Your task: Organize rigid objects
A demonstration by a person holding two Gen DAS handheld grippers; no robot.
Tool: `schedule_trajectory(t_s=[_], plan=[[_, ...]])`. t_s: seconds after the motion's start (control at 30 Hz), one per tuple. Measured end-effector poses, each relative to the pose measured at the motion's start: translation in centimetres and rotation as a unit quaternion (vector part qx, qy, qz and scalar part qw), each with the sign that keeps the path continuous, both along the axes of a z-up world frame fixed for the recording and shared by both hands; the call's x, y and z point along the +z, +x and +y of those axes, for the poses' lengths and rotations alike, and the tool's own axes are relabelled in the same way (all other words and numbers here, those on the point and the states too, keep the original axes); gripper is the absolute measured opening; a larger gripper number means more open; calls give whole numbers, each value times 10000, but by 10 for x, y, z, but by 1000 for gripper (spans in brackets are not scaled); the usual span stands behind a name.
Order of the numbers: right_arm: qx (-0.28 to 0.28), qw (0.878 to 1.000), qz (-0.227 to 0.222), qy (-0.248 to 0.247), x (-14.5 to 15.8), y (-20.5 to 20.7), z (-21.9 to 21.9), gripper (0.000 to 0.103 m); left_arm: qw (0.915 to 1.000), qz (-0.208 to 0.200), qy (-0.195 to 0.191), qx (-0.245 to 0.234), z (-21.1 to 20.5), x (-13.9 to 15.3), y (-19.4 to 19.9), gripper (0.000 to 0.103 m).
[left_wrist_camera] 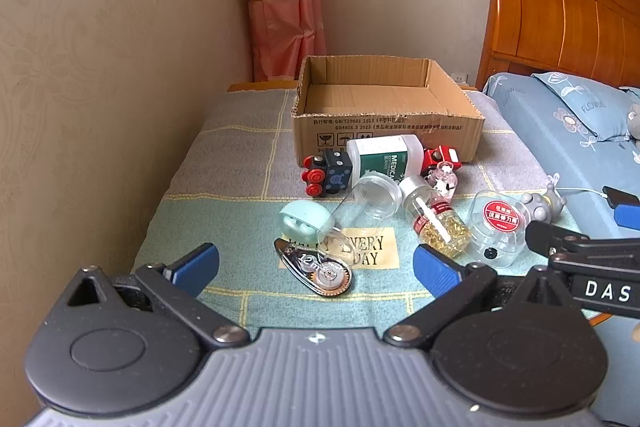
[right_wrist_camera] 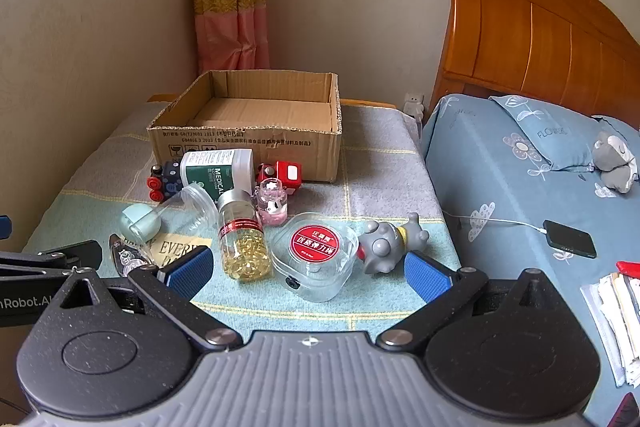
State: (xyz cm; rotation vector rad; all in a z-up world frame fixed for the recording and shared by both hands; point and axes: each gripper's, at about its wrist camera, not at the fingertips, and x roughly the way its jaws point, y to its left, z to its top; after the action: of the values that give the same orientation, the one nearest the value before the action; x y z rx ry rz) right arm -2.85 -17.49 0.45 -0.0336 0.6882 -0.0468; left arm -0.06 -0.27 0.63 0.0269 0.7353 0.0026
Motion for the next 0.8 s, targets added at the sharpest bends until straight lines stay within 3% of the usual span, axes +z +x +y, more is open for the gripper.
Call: schedule_trajectory(t_s=[0.8], plan=[[-46,10000,-28,-38,2,1,0,103,9999,17,-99,-62,2,0,4,102]])
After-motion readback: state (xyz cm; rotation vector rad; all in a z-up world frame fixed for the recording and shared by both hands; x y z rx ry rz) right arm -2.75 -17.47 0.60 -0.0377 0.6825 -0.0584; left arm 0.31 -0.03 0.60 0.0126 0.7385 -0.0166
